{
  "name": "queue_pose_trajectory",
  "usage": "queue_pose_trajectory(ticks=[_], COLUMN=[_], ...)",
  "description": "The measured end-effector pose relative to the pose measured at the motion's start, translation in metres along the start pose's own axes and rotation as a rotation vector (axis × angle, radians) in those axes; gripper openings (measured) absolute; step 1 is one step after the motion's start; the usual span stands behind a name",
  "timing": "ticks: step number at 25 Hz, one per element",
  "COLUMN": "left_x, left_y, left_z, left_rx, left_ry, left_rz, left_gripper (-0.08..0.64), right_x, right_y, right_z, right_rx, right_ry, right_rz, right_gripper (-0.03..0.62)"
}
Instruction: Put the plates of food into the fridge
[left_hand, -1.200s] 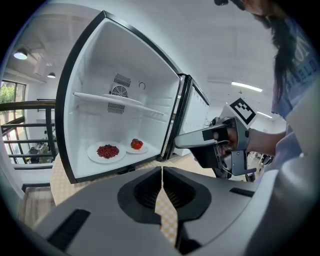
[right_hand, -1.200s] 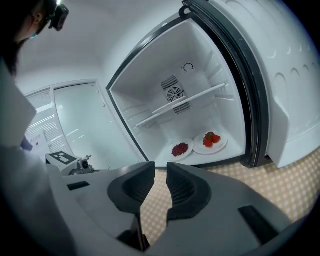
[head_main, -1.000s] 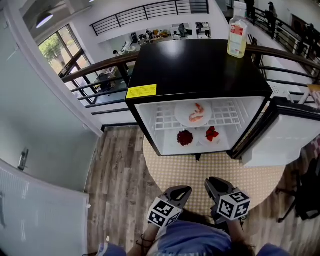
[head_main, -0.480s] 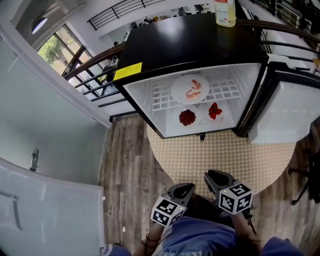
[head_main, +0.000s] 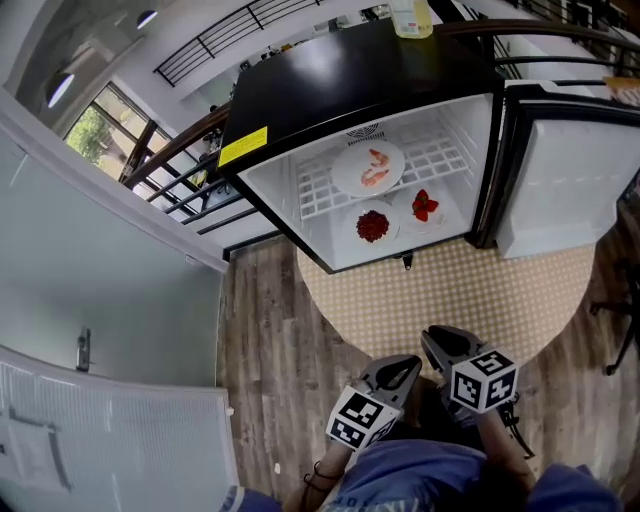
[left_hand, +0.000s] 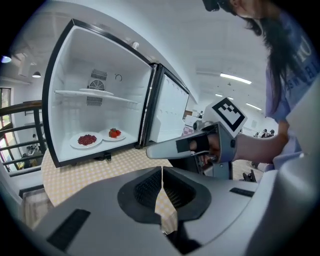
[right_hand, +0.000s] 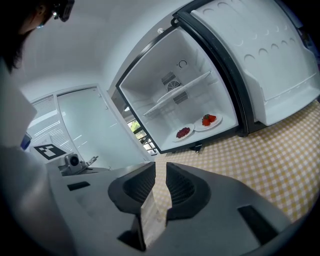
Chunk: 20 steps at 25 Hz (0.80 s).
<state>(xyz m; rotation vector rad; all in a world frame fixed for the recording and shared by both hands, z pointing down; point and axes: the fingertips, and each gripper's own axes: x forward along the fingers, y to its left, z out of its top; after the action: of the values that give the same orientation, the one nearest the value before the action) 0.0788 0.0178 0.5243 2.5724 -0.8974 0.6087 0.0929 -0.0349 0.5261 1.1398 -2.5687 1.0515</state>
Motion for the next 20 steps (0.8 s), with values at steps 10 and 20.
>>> queue_pose_trajectory(ticks=[10, 20], left_x=[-0.101, -0.173], left_y=[-0.006, -0.047], left_z=[-0.062, -0.126], left_rx=[-0.076, -0.114], left_ry=[-0.008, -0.035], left_rz=[0.099, 0.115], left_gripper=[0.02, 0.02], right_x=[0.002, -0.044], right_y=[0.079, 0.14], right_z=[-0.057, -0.145], right_rx=[-0.019, 0.007], right_ry=[0.04, 0.072], right_rz=[0.042, 0.007], right_gripper=[0.077, 0.077])
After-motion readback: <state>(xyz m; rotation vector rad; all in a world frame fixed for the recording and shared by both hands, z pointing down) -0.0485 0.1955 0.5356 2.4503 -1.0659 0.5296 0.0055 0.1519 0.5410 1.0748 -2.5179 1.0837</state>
